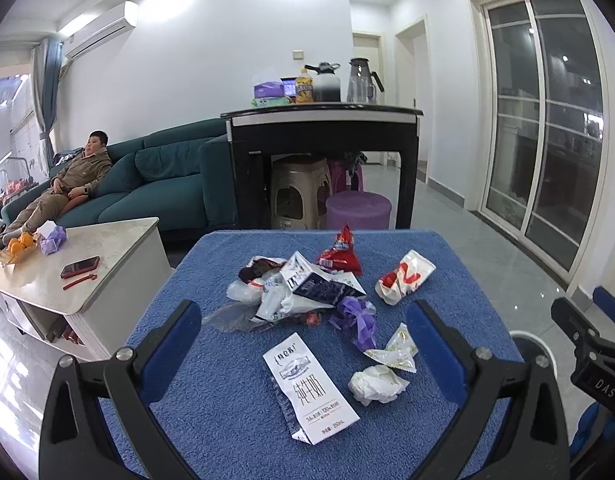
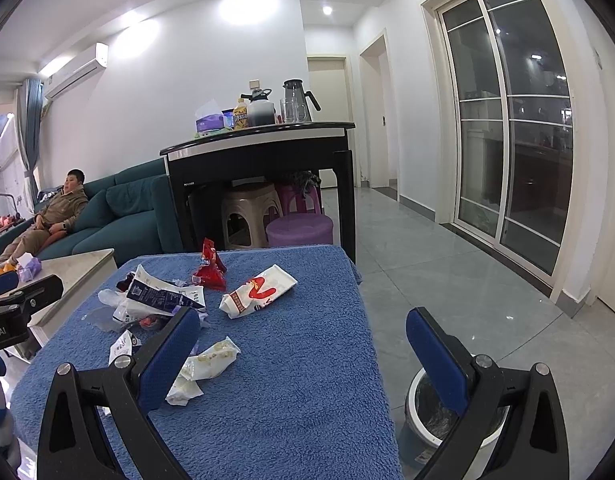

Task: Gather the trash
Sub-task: 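Move both tools toward the trash pile on the blue towel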

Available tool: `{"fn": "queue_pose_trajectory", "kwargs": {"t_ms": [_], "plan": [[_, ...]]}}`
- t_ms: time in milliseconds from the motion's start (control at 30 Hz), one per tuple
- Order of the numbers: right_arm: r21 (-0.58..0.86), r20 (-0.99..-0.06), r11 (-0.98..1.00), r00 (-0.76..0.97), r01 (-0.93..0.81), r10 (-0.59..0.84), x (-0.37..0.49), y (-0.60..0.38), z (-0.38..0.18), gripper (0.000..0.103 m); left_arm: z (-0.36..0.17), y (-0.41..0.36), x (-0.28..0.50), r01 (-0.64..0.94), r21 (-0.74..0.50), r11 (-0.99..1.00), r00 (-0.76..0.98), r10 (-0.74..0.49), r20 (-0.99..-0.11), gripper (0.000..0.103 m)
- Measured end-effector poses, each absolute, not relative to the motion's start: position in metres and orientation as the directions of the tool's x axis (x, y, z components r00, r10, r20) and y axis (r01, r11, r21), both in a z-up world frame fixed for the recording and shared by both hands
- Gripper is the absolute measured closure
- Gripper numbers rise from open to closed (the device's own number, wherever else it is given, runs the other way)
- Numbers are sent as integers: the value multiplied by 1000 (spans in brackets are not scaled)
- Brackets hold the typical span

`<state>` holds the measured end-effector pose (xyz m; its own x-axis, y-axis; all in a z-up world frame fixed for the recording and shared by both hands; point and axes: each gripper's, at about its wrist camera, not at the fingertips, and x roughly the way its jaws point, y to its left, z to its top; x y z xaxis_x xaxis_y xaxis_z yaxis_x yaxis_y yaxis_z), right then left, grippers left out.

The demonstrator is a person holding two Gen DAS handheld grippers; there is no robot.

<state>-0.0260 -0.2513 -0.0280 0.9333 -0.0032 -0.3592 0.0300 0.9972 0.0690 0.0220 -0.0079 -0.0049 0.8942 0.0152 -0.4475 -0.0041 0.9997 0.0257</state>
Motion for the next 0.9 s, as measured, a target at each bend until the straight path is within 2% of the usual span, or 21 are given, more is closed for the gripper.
{"fn": "queue_pose_trajectory", "kwargs": {"t_ms": [233,567,833,900], "plan": [[76,-327,997,945,14,11,-37,-249,-16,0,9,28,17,-68,-28,997,903,49,-426,0],[78,-314,997,948,-25,48,-43,-245,-11,1,3,38,21,-34,-69,997,877,-3,-481,0],[111,-369,991,922,-78,114,-30,-246,-25,23,-43,29,47,-6,-70,998,792,-38,-609,0],[116,-395,989,909,-91,130,-24,-246,-33,25,-60,24,58,-5,-68,998,761,-40,-648,0]]}}
